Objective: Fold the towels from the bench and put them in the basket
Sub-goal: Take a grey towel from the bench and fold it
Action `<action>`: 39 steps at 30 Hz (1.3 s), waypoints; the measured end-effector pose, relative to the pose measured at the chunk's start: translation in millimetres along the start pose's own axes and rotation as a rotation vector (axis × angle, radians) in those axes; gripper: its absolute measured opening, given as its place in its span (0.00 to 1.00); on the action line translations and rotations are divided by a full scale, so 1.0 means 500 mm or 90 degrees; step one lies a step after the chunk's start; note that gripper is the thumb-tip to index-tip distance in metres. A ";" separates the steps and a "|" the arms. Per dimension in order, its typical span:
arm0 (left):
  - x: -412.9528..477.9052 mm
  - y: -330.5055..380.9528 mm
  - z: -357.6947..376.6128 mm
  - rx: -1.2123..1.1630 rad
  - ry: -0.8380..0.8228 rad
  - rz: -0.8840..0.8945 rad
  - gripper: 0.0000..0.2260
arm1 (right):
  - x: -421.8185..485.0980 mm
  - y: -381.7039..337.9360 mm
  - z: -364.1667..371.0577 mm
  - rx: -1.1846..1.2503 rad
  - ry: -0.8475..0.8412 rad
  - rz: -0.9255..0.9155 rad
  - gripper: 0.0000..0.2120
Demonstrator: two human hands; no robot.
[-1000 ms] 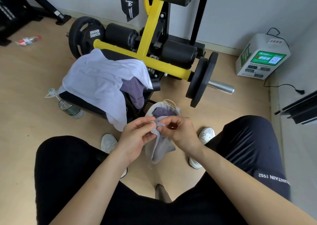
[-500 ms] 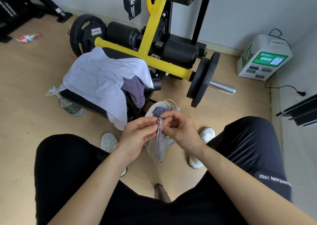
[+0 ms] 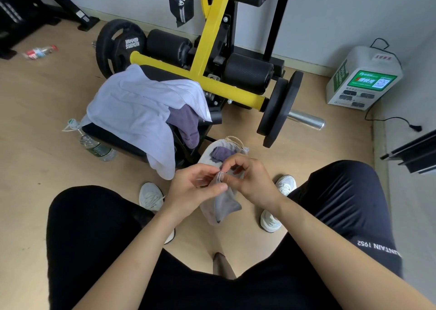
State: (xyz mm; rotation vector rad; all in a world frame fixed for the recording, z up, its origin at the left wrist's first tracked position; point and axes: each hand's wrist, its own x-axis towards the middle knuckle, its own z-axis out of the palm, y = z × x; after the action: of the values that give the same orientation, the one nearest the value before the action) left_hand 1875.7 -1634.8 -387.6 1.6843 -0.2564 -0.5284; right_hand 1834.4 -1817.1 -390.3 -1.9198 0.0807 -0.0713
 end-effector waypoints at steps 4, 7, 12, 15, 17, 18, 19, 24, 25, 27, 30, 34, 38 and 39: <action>0.003 -0.014 0.001 0.142 0.028 0.100 0.13 | 0.000 -0.003 -0.004 0.026 -0.016 0.017 0.05; 0.005 -0.018 -0.003 0.152 0.024 0.152 0.09 | 0.000 -0.007 -0.012 0.043 -0.017 -0.008 0.04; 0.009 -0.017 -0.006 0.129 0.021 0.171 0.11 | -0.003 -0.009 -0.018 0.087 -0.055 -0.021 0.05; 0.010 -0.012 -0.009 0.094 0.020 0.153 0.06 | -0.003 -0.008 -0.018 0.053 -0.085 -0.006 0.09; 0.013 -0.008 -0.020 0.067 0.038 0.152 0.05 | -0.001 -0.002 -0.020 0.002 -0.107 0.006 0.10; 0.015 -0.007 -0.028 0.053 0.051 0.155 0.05 | 0.000 0.002 -0.020 -0.012 -0.118 0.014 0.10; 0.016 -0.005 -0.035 0.037 0.063 0.159 0.05 | 0.001 0.007 -0.021 -0.020 -0.125 0.024 0.10; 0.021 0.001 -0.073 -0.073 0.137 0.150 0.09 | 0.006 0.032 -0.022 -0.091 -0.159 0.071 0.09; 0.023 0.001 -0.083 -0.098 0.148 0.148 0.08 | 0.007 0.038 -0.022 -0.119 -0.170 0.075 0.09; 0.027 -0.001 -0.105 -0.136 0.166 0.146 0.06 | 0.009 0.052 -0.023 -0.176 -0.190 0.090 0.08; 0.030 -0.006 -0.129 -0.178 0.191 0.147 0.06 | 0.012 0.072 -0.033 -0.263 -0.208 0.114 0.04; 0.035 -0.017 -0.146 -0.224 0.221 0.138 0.06 | 0.012 0.090 -0.048 -0.399 -0.248 0.130 0.04; 0.037 -0.023 -0.149 -0.233 0.216 0.140 0.06 | 0.004 0.098 -0.048 -0.469 -0.306 0.170 0.05; 0.037 -0.025 -0.150 -0.233 0.221 0.136 0.06 | 0.003 0.100 -0.050 -0.478 -0.326 0.175 0.05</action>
State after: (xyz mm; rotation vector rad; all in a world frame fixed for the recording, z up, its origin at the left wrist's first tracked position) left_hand 1926.3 -1575.5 -395.6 1.3428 -0.0782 -0.1079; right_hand 1832.6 -1857.8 -428.5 -2.5866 0.0246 0.7245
